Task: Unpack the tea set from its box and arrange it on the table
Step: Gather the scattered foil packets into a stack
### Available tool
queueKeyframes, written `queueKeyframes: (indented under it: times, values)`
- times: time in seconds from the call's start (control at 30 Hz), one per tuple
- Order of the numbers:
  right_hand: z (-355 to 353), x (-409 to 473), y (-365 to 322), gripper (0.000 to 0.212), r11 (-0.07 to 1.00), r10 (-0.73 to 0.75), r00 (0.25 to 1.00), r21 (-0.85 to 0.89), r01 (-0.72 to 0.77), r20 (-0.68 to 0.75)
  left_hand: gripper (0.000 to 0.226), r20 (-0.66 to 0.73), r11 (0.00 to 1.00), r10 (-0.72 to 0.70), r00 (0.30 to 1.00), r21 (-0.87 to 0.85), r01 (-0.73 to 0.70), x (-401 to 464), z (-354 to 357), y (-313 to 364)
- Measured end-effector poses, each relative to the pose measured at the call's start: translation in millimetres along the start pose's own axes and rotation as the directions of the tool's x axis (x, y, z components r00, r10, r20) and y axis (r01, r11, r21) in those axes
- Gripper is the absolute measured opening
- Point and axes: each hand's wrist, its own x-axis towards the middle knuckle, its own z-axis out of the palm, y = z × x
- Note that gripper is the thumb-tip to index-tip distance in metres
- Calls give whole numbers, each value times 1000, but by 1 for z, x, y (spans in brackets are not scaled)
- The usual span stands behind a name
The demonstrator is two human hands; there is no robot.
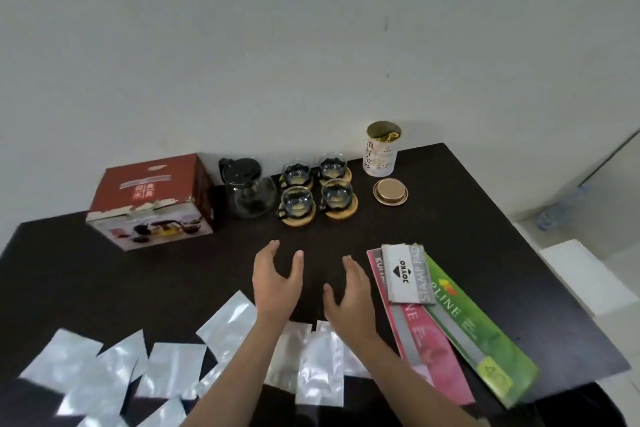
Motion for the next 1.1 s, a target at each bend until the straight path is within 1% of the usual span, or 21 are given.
queueKeyframes:
  times: [0.07,0.17,0.23,0.3,0.37,0.43,0.5,0.57,0.63,0.73,0.77,0.83,0.9,0.93,1.0,1.07,1.1]
  values:
    - [21,-31,-8,63,1000,-19,999,6,18,42,47,-34,999,-29,999,35,30,-18,-39,-35]
    - [47,-67,-9,63,1000,16,998,-17,-15,66,43,-66,992,-52,997,110,59,-44,-91,-91]
    - [57,-86,-5,64,997,25,999,-70,-23,32,48,-104,972,-71,992,218,92,-56,-127,-128]
    - [59,-98,5,63,992,42,999,-120,-44,-26,60,-176,921,-120,977,347,176,-65,-159,-165]
    - [53,-104,15,62,977,113,987,-170,-131,-114,73,-245,843,-199,949,451,294,-72,-189,-192]
    - [45,-104,25,65,942,216,963,-224,-249,-163,77,-271,771,-291,918,502,392,-77,-214,-212]
    - [40,-103,33,71,902,305,942,-276,-333,-142,79,-250,736,-371,894,508,447,-78,-228,-227]
    - [43,-106,34,73,881,341,935,-316,-353,-96,77,-203,725,-404,892,524,448,-81,-228,-235]
    - [54,-112,27,71,879,331,942,-346,-327,-49,75,-171,715,-418,892,544,439,-84,-214,-230]
    - [83,-124,4,69,911,277,959,-333,-243,58,74,-156,733,-470,869,479,483,-88,-179,-204]
    - [93,-128,-4,69,932,252,962,-293,-212,106,75,-137,754,-481,866,439,488,-89,-167,-193]
    - [109,-135,-18,72,969,201,961,-180,-167,190,75,-92,818,-457,884,347,459,-92,-146,-176]
    - [116,-139,-26,80,987,152,964,-78,-138,218,74,-52,879,-407,912,248,407,-95,-135,-166]
    - [116,-141,-27,86,991,126,969,-61,-115,215,74,-52,900,-387,921,198,389,-94,-136,-164]
    - [111,-147,-23,98,995,53,978,-93,-34,202,76,-102,914,-360,927,160,372,-87,-147,-168]
    - [103,-157,-14,108,980,-13,975,-192,57,222,75,-193,903,-347,918,194,382,-73,-167,-183]
    - [101,-162,-9,114,964,-22,970,-252,85,242,73,-235,888,-355,905,218,405,-64,-180,-193]
